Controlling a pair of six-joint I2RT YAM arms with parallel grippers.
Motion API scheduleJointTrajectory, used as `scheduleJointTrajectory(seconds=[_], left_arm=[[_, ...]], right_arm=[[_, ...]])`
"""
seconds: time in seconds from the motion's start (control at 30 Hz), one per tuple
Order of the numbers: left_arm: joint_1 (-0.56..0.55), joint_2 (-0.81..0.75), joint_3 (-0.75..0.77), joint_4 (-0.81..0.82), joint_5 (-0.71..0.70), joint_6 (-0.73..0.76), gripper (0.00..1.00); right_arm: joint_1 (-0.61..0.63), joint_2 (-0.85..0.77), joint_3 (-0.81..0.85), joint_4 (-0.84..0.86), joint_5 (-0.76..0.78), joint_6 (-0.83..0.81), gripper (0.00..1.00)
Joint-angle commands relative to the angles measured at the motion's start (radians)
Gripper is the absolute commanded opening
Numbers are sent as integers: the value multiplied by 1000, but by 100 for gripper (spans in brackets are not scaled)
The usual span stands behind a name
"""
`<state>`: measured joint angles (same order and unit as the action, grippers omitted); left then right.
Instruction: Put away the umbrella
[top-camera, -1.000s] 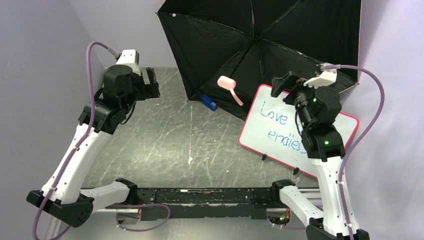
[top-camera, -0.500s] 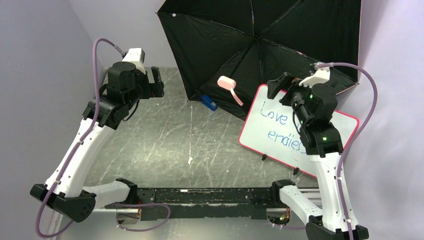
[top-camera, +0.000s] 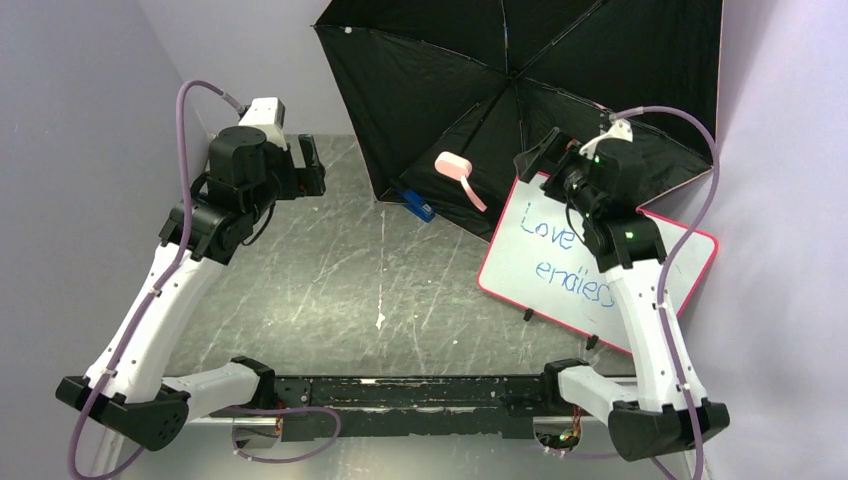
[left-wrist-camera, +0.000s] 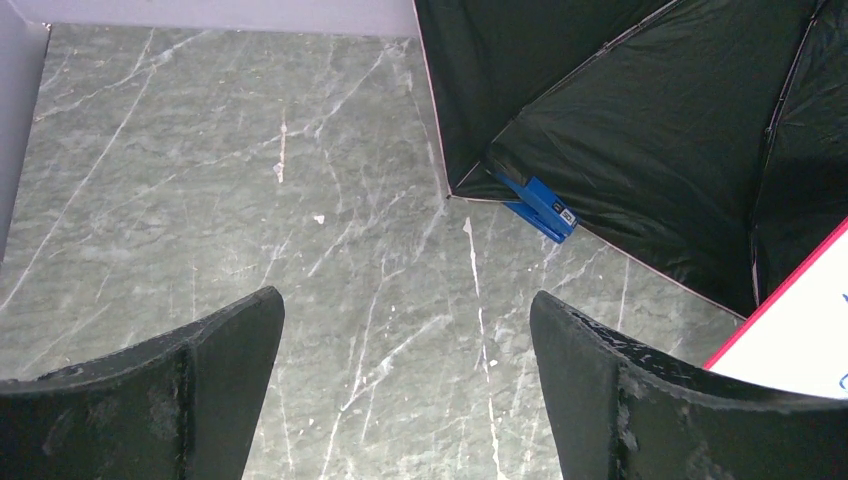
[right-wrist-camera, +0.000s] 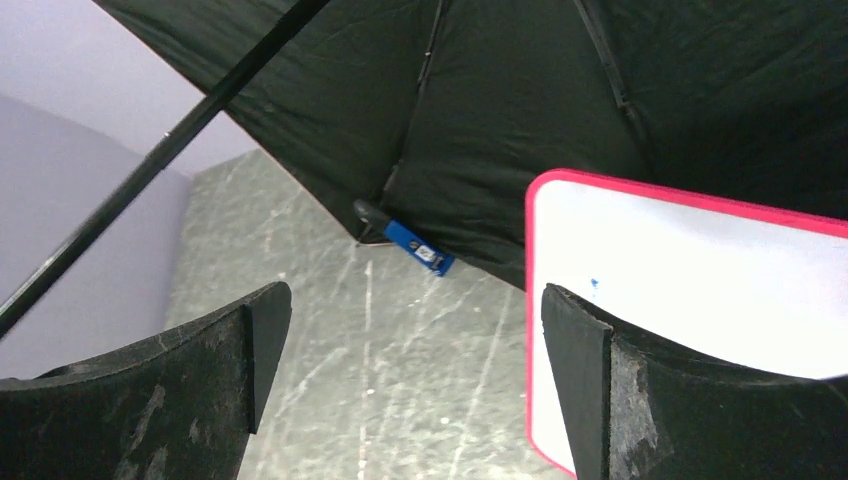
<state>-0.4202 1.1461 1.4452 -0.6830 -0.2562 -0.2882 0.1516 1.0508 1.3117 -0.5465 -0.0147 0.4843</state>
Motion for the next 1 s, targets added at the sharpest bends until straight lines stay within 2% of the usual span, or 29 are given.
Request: scheduleJointTrajectory(seconds=[0.0,0.2,0.4,0.67,0.97], left_arm=[[12,-28,-6,-5,12,-5,96],[12,-44,4,-28,39,4,95],[12,-77,-7,-55,37,9,95],[12,-79,-3,-82,54,10,94],[12,-84,0,-101,76,8,93]], right_arm=[[-9,43,47,68,-98,189,100],[-9,82,2,289,-101,512,100],[-15,147,-45,469,-69,740,94],[-21,368,31,572,-197,873,92],[-22,579,119,698,-254,961,92]])
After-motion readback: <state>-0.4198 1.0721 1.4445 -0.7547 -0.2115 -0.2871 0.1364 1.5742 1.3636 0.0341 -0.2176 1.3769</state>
